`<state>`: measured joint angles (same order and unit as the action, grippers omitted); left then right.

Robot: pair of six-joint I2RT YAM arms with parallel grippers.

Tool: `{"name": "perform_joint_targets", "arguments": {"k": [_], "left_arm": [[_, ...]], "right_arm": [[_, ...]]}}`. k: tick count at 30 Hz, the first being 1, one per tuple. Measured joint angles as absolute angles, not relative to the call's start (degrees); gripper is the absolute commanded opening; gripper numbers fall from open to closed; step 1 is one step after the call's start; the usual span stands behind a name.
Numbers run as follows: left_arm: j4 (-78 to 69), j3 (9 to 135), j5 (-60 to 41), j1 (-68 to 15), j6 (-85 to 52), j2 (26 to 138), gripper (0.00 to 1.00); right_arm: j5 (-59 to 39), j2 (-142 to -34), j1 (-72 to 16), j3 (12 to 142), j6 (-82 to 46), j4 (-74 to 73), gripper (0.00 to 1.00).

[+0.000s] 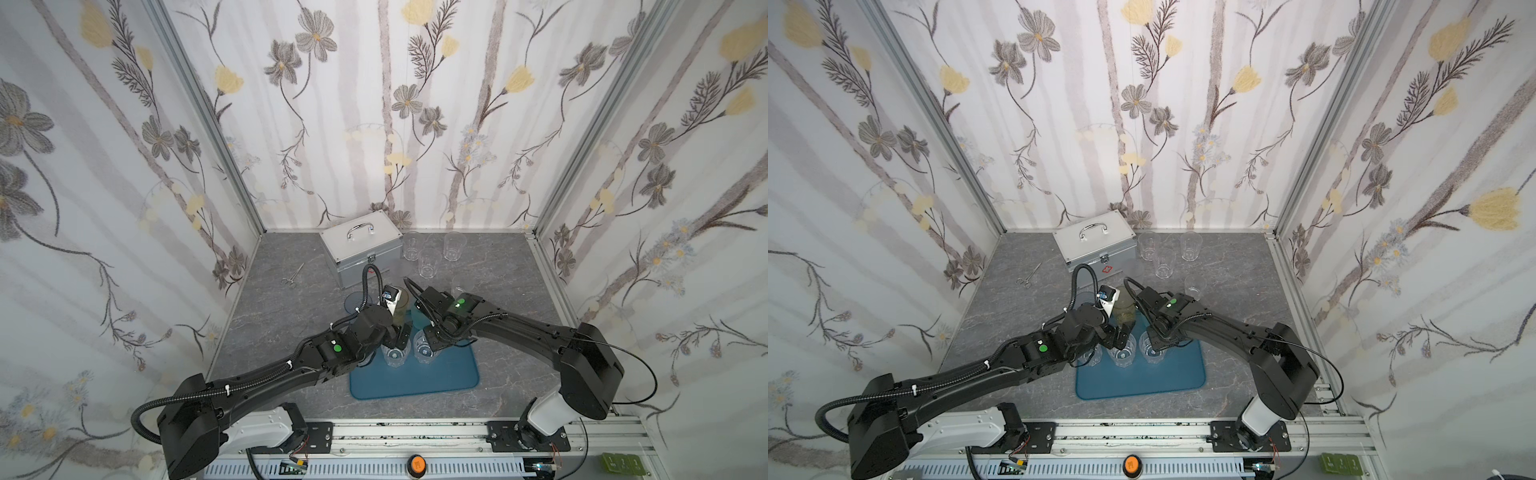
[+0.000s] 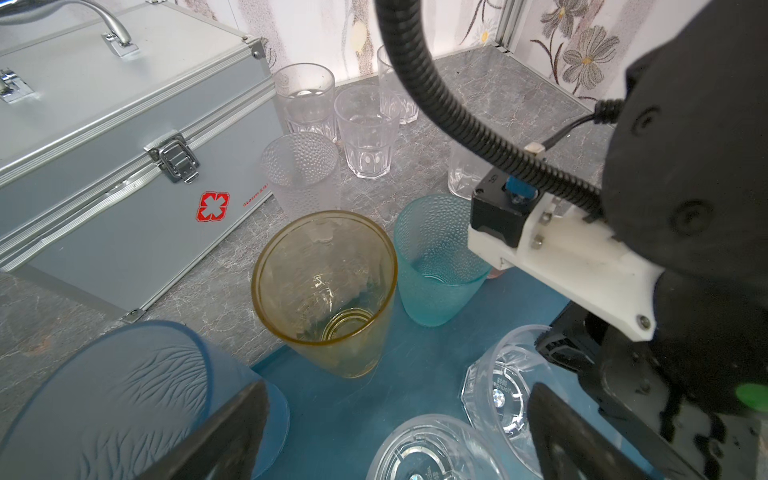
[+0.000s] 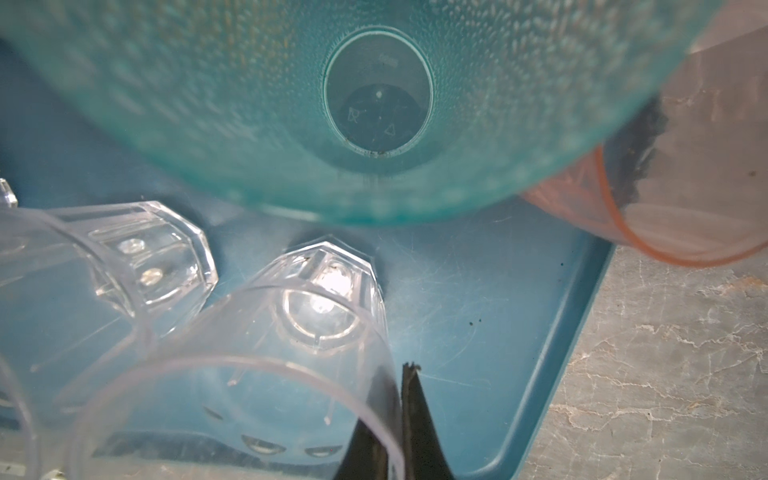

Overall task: Place the glasses into the tray
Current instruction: 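Lower the third clear glass onto the tray beside the pink glass, open right gripper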

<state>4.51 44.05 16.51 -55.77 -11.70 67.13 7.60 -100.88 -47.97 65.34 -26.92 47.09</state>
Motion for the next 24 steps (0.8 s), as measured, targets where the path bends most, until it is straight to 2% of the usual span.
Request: {"name": "perform_joint_targets", "arguments": {"k": [19,21,24], "left_arm": [[4.54,44.99,16.49,-55.77,-11.29,68.79,1.00],[4.54,45.01,16.49,-55.77,-11.29,69.01,1.00],[4.54,45.34,16.47,-55.77,-11.29,69.28,1.00]], "right_arm": [[7.81,-101.69,-47.55,65.32,-26.26,46.41,0.02],[7.84,-101.78,-47.55,65.32,-26.26,46.37,0.05],[7.97,-102.15,-47.55,65.60,-26.24,46.33,0.15]]}}
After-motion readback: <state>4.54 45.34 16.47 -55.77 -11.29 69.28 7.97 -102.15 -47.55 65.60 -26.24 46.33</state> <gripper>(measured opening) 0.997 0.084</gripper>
